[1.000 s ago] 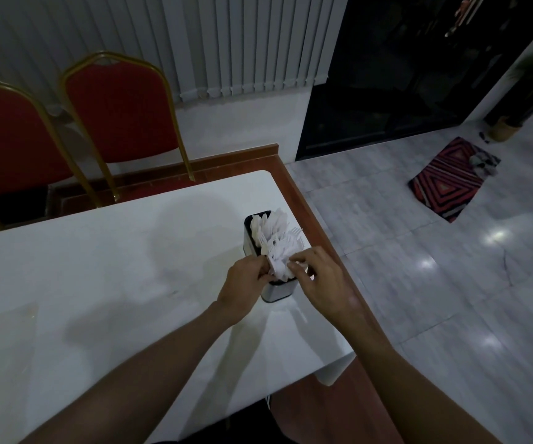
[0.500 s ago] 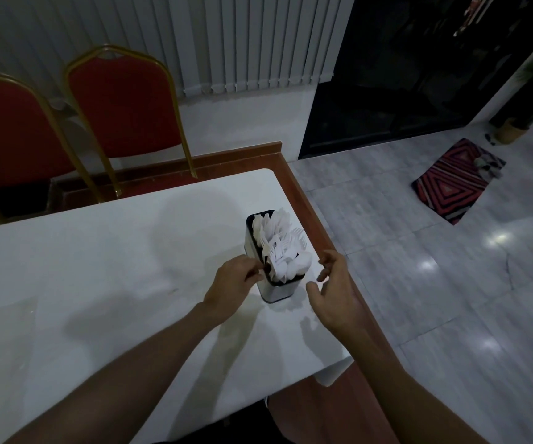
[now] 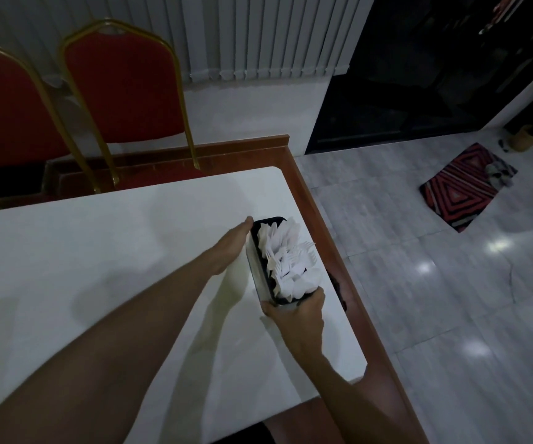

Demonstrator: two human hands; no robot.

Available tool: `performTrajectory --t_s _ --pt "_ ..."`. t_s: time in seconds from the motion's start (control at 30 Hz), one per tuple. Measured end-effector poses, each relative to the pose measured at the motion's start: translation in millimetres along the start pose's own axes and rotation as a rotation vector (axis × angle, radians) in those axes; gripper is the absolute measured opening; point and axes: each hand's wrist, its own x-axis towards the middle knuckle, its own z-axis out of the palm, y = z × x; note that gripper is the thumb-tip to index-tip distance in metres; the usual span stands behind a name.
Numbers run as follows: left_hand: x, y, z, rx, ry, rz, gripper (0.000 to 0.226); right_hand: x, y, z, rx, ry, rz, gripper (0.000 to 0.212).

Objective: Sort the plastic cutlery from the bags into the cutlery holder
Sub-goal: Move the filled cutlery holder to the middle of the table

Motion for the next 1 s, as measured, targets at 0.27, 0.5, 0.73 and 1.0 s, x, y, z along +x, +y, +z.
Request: performTrajectory --t_s 0.27,0.5,0.73,1.0 --pt "-25 -20 -28 -0.394 0.241 0.043 0.061 44 -26 -1 0.042 -0.234 -0.136 0.078" --pt "-43 -56 -110 -0.630 0.619 0.159 0.036 93 -112 63 0.064 -0.619 -0.280 0.083" --pt "-52 -74 -156 -0.750 0.717 0.185 0.029 104 -149 134 0.076 -0.739 -0.260 0.088" --pt "-50 -87 -180 -0.705 0.693 0.181 0.038 102 -158 157 0.098 -0.746 -0.250 0.088"
